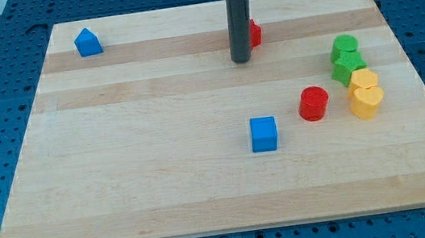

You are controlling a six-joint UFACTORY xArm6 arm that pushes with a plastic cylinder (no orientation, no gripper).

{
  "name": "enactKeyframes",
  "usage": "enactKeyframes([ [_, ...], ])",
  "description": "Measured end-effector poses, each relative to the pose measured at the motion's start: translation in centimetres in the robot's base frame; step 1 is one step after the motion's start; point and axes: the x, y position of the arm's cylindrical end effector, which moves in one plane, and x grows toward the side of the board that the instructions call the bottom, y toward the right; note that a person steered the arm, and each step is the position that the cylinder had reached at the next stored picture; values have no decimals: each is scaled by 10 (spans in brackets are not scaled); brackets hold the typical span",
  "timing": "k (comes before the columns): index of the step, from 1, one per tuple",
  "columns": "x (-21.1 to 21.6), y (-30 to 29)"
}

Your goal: Move the red star towards top

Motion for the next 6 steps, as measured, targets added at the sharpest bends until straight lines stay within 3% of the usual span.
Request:
enactKeyframes([
  [2,7,47],
  [4,-43,31],
  [6,-66,-3],
])
